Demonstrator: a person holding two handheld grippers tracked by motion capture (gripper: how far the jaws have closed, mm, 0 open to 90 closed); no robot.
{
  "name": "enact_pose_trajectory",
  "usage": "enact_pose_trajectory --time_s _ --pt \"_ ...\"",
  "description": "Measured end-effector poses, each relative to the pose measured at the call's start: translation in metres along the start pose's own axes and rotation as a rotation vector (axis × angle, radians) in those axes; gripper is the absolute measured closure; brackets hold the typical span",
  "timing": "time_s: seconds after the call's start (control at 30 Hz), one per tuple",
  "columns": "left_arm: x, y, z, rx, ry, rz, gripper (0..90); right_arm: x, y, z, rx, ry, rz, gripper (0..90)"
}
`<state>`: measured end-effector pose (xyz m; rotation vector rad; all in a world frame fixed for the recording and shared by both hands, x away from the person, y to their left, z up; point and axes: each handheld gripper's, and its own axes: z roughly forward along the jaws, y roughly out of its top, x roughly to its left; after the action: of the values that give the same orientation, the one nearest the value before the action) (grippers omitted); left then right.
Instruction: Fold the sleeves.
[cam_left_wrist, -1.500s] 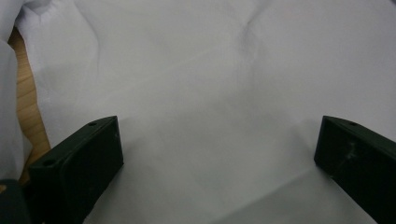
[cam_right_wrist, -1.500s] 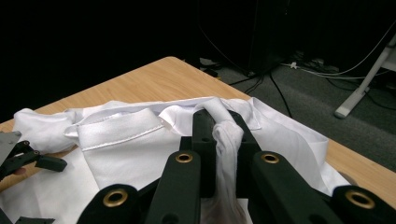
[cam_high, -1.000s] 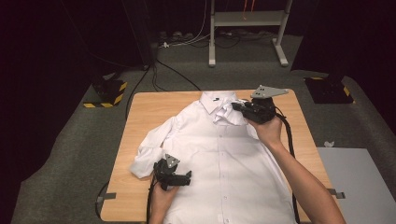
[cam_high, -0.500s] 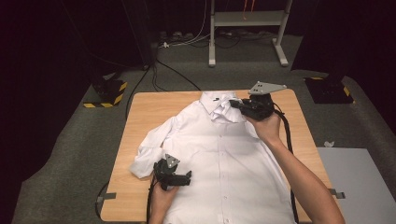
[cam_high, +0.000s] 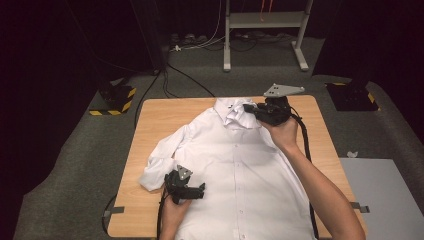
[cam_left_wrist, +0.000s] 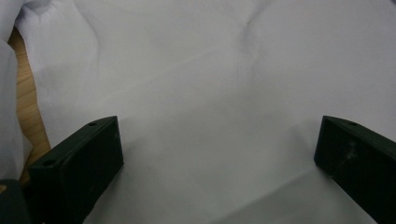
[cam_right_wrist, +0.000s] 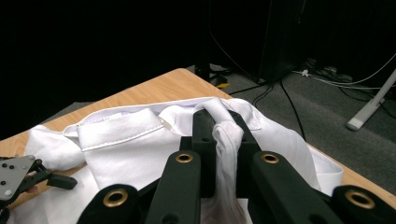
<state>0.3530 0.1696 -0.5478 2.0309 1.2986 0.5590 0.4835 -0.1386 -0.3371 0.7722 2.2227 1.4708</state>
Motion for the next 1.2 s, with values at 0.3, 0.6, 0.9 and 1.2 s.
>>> enact_pose_trajectory --time_s 0.3,0.6,0.9,1.2 --pt "0.000 0.000 0.000 0.000 0.000 0.000 1.0 0.002 0.007 0.009 0.006 0.008 0.002 85.4" --pt "0.000 0.000 0.000 0.000 0.000 0.000 1.0 0.003 0.010 0.019 0.015 0.013 0.012 85.4" --pt "0.000 0.000 0.000 0.000 0.000 0.000 1.0 0.005 0.010 0.033 0.023 0.018 0.019 85.4" --pt "0.000 0.000 0.000 0.000 0.000 0.000 1.0 0.008 0.001 0.056 0.052 0.015 0.032 85.4"
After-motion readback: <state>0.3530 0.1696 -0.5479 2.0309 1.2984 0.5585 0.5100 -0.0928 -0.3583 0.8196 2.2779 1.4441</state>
